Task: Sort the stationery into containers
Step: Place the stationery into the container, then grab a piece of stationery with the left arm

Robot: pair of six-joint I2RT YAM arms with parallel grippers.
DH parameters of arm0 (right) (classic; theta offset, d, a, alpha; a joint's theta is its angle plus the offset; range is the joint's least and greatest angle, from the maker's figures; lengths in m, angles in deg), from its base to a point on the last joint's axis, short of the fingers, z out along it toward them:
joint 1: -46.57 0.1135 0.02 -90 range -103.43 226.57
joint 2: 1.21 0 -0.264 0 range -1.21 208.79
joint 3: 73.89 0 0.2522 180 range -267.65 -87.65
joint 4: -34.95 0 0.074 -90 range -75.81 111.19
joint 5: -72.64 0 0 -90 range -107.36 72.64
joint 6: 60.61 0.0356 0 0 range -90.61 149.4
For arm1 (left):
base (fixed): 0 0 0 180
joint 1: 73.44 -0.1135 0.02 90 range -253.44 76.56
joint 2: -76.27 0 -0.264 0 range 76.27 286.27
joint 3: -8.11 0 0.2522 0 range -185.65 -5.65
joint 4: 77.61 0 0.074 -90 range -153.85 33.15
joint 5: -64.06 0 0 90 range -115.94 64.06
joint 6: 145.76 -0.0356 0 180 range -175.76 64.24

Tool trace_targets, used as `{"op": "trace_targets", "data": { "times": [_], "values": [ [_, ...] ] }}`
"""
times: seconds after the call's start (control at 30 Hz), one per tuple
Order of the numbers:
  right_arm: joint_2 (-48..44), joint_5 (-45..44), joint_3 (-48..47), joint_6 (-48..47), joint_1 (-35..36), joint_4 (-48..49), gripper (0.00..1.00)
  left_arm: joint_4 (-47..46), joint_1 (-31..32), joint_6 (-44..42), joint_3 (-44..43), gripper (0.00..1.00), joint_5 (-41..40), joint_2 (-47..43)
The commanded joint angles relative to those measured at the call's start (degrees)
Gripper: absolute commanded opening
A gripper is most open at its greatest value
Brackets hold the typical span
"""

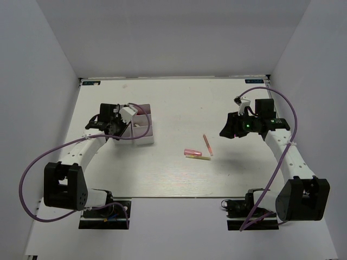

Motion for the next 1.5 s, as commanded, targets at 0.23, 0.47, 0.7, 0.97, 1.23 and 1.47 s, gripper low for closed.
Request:
{"op": "trace_targets", "data": {
  "times": [0.23,0.47,0.7,0.97,1.23,1.47],
  "values": [
    [0.32,1.88,-1.12,0.18,-0.41,-0.74,0.59,-2.14,-0.5,1.14,0.99,0.48,-0.02,-1.54],
    [0.31,2.14,-0.95,0.0,-0.32,-0.92,0.59,-2.58,-0.5,1.4,1.34,0.55,-0.9,-1.98],
    [0.49,2.32,-1.12,-0.09,-0.32,-0.83,0.59,-2.67,-0.5,1.75,1.17,0.55,-0.73,-2.5],
    [0.67,2.32,-1.12,-0.44,-0.32,-1.09,0.41,3.46,4.31,14.81,-6.38,0.01,16.66,-8.66],
    [4.44,4.42,-3.41,-7.89,0.12,-6.19,0.78,11.3,31.39,33.66,-16.67,0.85,17.21,4.25],
    [5.06,8.56,-3.5,-16.26,-0.14,-9.18,0.04,14.9,45.12,12.67,-29.5,0.39,3.15,23.74]
  ]
}}
